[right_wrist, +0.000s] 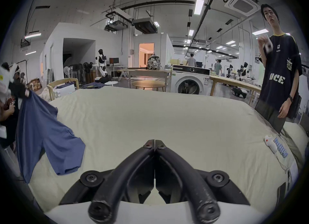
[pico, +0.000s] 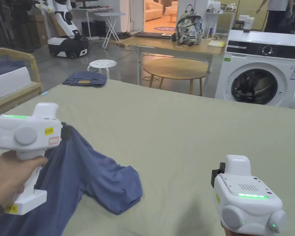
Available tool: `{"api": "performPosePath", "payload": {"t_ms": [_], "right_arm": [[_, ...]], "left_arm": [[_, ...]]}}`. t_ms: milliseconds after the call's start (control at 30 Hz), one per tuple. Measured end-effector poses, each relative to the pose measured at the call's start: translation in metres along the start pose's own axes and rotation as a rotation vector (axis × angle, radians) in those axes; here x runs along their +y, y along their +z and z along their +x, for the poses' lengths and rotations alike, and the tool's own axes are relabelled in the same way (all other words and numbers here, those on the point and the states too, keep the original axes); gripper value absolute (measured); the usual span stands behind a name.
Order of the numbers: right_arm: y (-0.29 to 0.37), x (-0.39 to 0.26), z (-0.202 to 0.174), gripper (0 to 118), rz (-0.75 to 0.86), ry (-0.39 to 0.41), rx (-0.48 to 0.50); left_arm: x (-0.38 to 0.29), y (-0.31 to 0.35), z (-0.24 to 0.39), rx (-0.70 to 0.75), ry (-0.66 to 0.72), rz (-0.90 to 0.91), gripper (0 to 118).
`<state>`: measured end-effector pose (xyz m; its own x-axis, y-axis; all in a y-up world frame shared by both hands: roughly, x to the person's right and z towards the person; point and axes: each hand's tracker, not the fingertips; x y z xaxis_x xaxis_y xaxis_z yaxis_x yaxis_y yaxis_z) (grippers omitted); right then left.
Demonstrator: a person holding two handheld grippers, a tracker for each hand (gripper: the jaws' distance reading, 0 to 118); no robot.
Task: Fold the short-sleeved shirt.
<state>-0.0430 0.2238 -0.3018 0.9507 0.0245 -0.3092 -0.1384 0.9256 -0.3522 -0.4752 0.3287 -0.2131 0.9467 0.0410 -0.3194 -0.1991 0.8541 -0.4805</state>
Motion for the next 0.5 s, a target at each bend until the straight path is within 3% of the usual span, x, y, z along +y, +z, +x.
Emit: {"api": "performPosePath", "payload": {"t_ms": [233, 500], "right_arm": [[0.021, 0.003, 0.036, 0, 0.024, -0.032, -0.058], [0.051, 0.004, 0.103, 0, 0.059, -0.081, -0.178]], "left_arm": [[0.066, 0.013, 0.092, -0.158, -0.116, 0.134, 0], [0.085, -0.001, 0.231, -0.381, -0.2, 0.168, 0]]}}
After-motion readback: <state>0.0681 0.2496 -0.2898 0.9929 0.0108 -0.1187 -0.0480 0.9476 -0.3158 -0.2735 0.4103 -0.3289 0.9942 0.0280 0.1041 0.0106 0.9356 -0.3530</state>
